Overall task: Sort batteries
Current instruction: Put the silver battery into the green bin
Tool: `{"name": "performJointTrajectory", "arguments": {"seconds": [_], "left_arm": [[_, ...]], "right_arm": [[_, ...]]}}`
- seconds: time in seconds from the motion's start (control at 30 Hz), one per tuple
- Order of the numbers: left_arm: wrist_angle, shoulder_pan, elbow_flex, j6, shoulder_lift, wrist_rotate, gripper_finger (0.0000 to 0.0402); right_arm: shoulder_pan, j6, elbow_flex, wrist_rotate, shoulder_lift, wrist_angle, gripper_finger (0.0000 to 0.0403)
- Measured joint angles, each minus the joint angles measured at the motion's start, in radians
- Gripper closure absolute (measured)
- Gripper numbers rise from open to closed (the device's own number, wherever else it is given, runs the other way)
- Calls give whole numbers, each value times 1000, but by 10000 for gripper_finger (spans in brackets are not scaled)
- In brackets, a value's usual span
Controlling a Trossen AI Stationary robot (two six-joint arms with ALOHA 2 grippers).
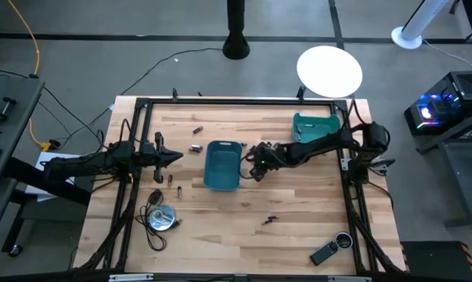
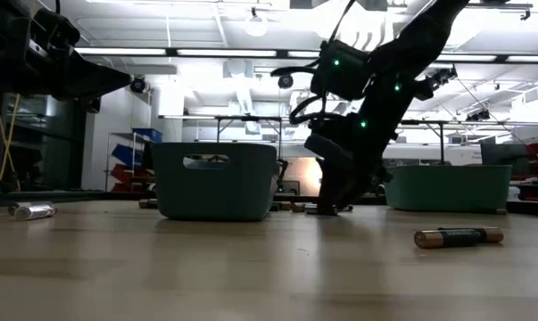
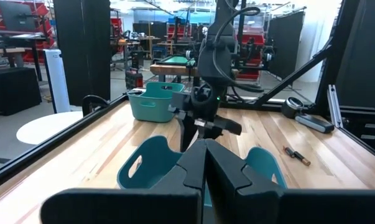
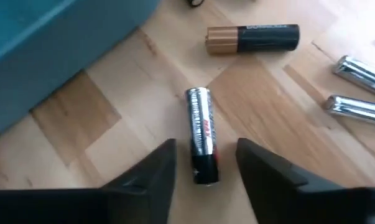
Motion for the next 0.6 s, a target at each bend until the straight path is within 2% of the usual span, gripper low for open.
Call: {"name": "performJointTrajectory", "arguments": {"seconds": [0.1,0.13,0.23,0.4,0.5,0.6], "left_arm": [[0,0,0,0,0,0,401],[0,0,0,0,0,0,401],[0,0,0,0,0,1,401],[0,0,0,0,0,0,401],[0,0,0,0,0,0,401],[0,0,0,0,0,0,401]], "right_arm": [[1,23,0,17,-6,-27,350],[1,25,-1,14,-21,-38,371],[-9,20,4,4,-85,-121,373],[-41,-1,56,167,-291,-329,382],[-85,79,55,266,-405,-494,382],[-157,238,55,332,-494,-709,382]]}}
